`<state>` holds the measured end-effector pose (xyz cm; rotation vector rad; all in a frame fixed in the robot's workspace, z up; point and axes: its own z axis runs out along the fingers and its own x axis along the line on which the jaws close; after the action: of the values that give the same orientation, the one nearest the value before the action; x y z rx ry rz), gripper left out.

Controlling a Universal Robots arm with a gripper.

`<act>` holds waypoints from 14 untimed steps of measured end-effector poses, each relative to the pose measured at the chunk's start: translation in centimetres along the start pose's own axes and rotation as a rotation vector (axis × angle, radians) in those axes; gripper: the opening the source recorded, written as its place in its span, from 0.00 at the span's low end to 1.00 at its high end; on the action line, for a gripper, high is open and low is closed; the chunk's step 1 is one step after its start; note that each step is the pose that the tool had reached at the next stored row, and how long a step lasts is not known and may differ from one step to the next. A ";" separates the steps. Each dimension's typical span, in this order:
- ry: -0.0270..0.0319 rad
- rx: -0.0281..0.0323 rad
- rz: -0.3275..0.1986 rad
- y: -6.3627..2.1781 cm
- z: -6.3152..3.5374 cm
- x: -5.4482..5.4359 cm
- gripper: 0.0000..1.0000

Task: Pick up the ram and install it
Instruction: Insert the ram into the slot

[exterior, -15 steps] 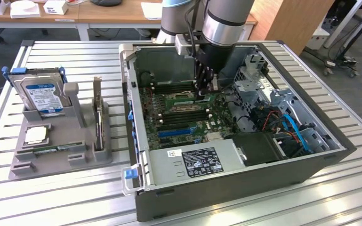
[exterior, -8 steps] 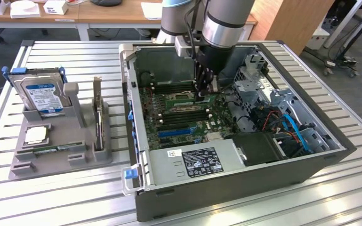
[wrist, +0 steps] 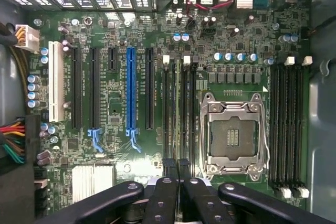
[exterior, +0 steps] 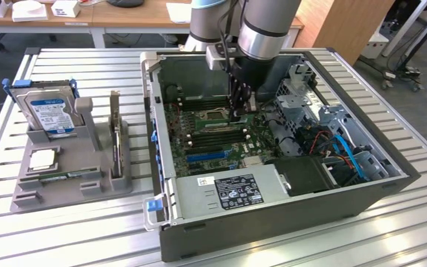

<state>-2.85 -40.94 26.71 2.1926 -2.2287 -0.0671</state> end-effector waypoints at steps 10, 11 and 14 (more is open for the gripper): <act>0.0000 0.0000 0.000 -0.01 0.49 0.2 0.11; 0.0000 0.0000 0.000 -0.01 0.50 0.2 0.11; 0.0001 0.0000 0.000 -0.03 0.74 0.2 0.11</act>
<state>-2.85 -41.17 25.96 2.1925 -2.2288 -0.0670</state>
